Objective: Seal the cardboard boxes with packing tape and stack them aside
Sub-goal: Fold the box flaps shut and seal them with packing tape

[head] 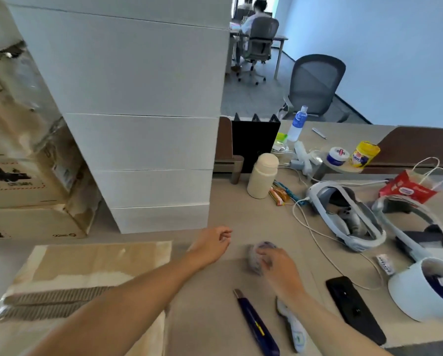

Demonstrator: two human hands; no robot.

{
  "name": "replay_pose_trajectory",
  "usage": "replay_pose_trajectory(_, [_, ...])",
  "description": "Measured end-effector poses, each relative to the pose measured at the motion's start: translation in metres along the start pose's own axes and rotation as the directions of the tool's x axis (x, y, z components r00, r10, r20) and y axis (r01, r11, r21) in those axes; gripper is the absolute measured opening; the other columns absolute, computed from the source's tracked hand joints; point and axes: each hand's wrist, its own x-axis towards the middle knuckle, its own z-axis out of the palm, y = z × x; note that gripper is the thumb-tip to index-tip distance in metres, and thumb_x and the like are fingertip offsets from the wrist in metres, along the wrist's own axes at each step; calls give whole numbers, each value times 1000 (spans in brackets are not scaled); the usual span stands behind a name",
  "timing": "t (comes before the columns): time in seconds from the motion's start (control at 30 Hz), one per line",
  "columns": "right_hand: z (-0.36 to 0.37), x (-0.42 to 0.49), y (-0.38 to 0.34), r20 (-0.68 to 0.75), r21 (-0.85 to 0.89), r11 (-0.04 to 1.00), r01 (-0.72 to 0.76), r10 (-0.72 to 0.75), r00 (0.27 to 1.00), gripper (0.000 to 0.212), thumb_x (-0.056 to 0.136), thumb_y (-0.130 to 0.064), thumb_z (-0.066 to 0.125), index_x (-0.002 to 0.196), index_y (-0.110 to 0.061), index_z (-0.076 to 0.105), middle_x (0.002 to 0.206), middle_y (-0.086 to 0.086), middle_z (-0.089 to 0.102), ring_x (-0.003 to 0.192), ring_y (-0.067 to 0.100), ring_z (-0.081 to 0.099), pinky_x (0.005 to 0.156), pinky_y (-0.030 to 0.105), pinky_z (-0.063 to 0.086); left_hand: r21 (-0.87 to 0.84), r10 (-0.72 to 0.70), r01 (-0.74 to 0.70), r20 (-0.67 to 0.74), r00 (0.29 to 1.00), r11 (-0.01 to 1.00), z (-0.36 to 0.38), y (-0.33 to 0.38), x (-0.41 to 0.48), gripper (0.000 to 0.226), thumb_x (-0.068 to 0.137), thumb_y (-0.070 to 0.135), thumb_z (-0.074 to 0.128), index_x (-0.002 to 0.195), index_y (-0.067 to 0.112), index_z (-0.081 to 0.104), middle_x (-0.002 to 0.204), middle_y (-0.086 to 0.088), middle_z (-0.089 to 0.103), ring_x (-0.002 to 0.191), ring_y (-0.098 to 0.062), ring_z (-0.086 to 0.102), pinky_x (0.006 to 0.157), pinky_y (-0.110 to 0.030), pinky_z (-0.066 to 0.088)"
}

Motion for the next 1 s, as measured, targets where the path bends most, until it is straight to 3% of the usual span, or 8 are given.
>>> replay_pose_trajectory(0.1, [6,6,38,57,-27,999,-30,31,998,34,88,-18,66,121,-27,66,115,-13,61,108,14,52,80,5,27,-35,-92,96,91,992,995,44,1,37,38,100,14,51,138,14,56,137,-4,60,121,-14,58,100,-16,36])
replay_pose_trajectory(0.2, [18,15,63,149,-106,994,-22,38,988,42,90,-26,62,131,-29,58,123,-5,60,113,17,49,87,16,34,-47,-185,192,124,975,980,71,3,62,43,100,7,47,142,11,52,144,-4,54,131,-17,51,105,-17,32])
replay_pose_trajectory(0.3, [32,24,75,173,-198,980,16,18,985,37,83,-25,67,120,-29,66,114,-5,65,108,22,56,91,26,36,-88,-267,284,162,950,955,94,0,83,51,95,-3,42,144,9,49,147,-5,51,136,-16,47,106,-16,30])
replay_pose_trajectory(0.4, [40,27,77,203,-243,968,60,-10,979,36,72,-30,77,107,-33,72,103,-11,70,104,16,61,95,26,25,-118,-290,315,186,939,942,107,-5,96,52,94,-7,39,142,7,51,146,-7,52,135,-17,49,111,-20,30])
replay_pose_trajectory(0.5, [44,28,80,226,-269,958,96,-34,974,34,85,-26,63,118,-32,68,118,-10,67,121,16,52,104,27,9,-129,-251,291,259,933,948,112,-6,98,45,93,-11,41,129,4,63,129,-4,64,119,-17,59,108,-24,40])
replay_pose_trajectory(0.6, [46,25,84,213,-280,953,115,-55,976,39,62,-20,81,94,-41,73,94,-19,72,99,8,66,102,27,16,-179,-239,302,305,922,936,111,-11,95,49,89,-17,40,122,5,68,121,-11,69,114,-21,64,107,-36,47])
replay_pose_trajectory(0.77, [25,37,71,251,-308,933,184,-106,962,41,95,-21,45,132,-34,55,133,-11,59,131,11,43,114,33,-3,-70,-180,218,355,917,973,85,-7,83,49,85,-4,59,128,18,67,126,2,68,117,-12,62,104,-26,47])
replay_pose_trajectory(1.0, [-21,55,11,229,-156,960,231,-193,954,34,96,-29,52,129,-33,59,119,-5,66,114,9,53,117,28,7,-55,-96,132,423,901,990,9,5,60,56,75,13,82,128,19,66,125,9,68,118,-8,61,111,-35,41])
